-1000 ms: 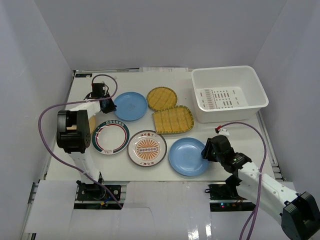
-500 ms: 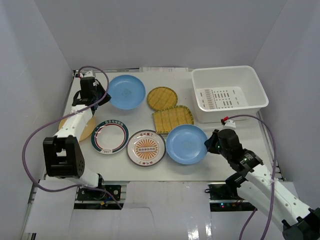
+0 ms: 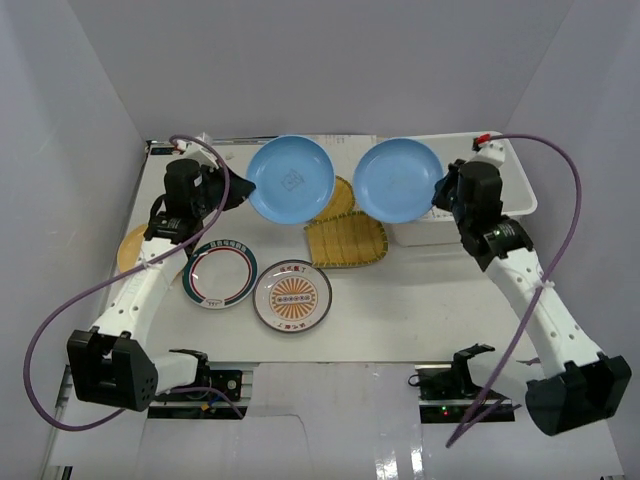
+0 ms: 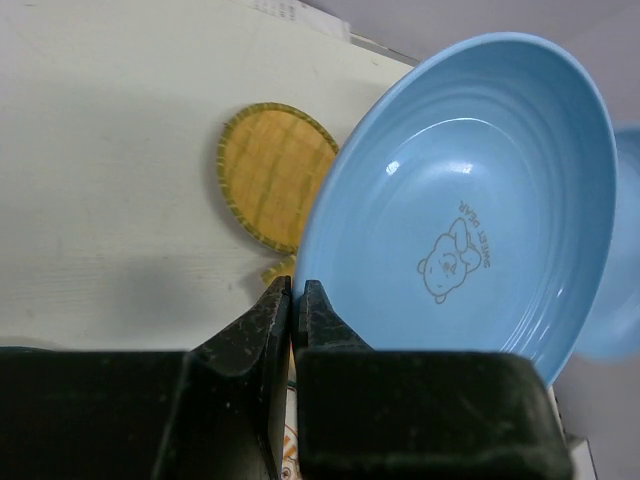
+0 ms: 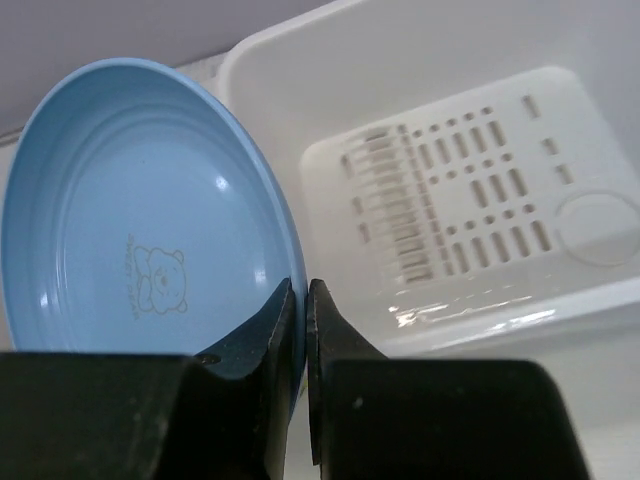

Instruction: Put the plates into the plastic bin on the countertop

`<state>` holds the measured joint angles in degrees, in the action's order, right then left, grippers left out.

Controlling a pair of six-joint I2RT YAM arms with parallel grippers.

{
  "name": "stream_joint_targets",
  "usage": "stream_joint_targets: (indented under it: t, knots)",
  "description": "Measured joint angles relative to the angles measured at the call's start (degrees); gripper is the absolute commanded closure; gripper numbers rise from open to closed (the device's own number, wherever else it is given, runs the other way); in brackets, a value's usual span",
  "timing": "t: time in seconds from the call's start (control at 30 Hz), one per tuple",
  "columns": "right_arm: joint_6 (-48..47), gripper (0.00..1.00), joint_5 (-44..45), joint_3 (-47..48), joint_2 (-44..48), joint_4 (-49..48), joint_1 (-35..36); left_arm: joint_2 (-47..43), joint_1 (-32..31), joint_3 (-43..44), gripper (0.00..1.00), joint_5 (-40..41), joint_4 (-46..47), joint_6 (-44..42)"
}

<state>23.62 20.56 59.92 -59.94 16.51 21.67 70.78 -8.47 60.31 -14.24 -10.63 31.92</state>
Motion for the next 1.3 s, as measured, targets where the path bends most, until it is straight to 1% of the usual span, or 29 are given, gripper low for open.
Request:
stream_joint_targets:
  t: [0.13, 0.23, 0.33, 0.4, 0.47, 0.5, 0.57, 0.6, 0.67, 0.77, 0.8, 0.87, 0.97, 1.0, 1.07, 1.17, 1.2, 1.3]
  knots:
    - [-1.6, 0.92, 2.2, 5.8, -9.6, -2.2, -11.5, -2.6, -3.8, 0.0, 1.00, -1.5, -0.4, -0.1]
    - [-1.7, 0.92, 3.3, 7.7, -16.0, -5.0, -17.7, -4.0, -6.1, 0.0, 1.00, -2.1, -0.3, 0.1]
    - [-1.1, 0.92, 2.6, 8.2, -22.1, -5.9, -21.2, -3.3, -8.2, 0.6, 1.00, -2.1, -0.3, 0.1]
    - [-0.8, 0.92, 1.4, 8.2, -26.4, -6.1, -22.4, -1.3, -9.8, 2.1, 1.00, -1.9, -0.5, 0.0]
    - [-0.1, 0.76, 0.3, 7.9, -29.5, -6.0, -22.8, 1.4, -11.3, 4.1, 1.00, -1.5, -0.6, 0.1]
    - [0.3, 0.53, -0.3, 7.6, -30.1, -5.9, -22.8, 2.8, -12.1, 5.5, 1.00, -1.3, -0.8, 0.0]
    - [0.9, 0.27, -1.7, 7.1, -30.1, -6.0, -22.8, 6.8, -13.9, 9.1, 1.00, -0.4, -0.7, 0.0]
    - [0.9, 0.11, -2.4, 7.1, -29.8, -6.2, -22.8, 8.8, -15.0, 11.1, 1.00, 0.2, -0.7, 0.0]
    - [0.4, 0.05, -4.2, 7.1, -28.7, -6.4, -22.7, 12.7, -17.1, 14.5, 1.00, 1.2, -0.2, -0.2]
    - [-0.4, 0.07, -7.8, 7.1, -25.3, -6.1, -22.7, 17.9, -20.0, 18.6, 1.00, 2.9, 0.1, -0.7]
    - [-0.6, 0.09, -9.6, 7.1, -23.2, -6.1, -22.7, 19.2, -20.7, 19.4, 1.00, 3.3, 0.2, -0.9]
    - [-0.7, 0.09, -14.6, 6.2, -17.9, -7.1, -22.7, 21.8, -21.8, 20.8, 1.00, 4.2, 0.1, -1.3]
    - [-0.2, 0.09, -23.0, 1.7, -6.0, -13.0, -22.7, 25.2, -22.3, 22.1, 1.00, 5.2, -0.3, -1.5]
    - [0.0, 0.07, -26.0, 0.2, -2.4, -15.3, -22.7, 25.8, -22.3, 22.2, 1.00, 5.6, -0.5, -1.5]
    - [0.3, 0.05, -31.1, -1.4, 1.5, -18.1, -22.5, 26.8, -22.4, 22.3, 1.00, 6.0, -1.0, -1.5]
    - [-0.2, 0.07, -36.1, -1.3, 1.0, -19.4, -21.9, 27.1, -23.0, 22.3, 1.00, 6.1, -0.9, -1.5]
    - [-0.3, 0.11, -37.6, -1.3, -0.3, -19.3, -21.9, 27.1, -23.3, 22.4, 1.00, 5.9, -0.8, -1.5]
    - [-0.3, 0.18, -41.3, -1.3, -5.4, -18.0, -21.1, 27.1, -24.9, 23.0, 1.00, 5.0, -0.1, -1.4]
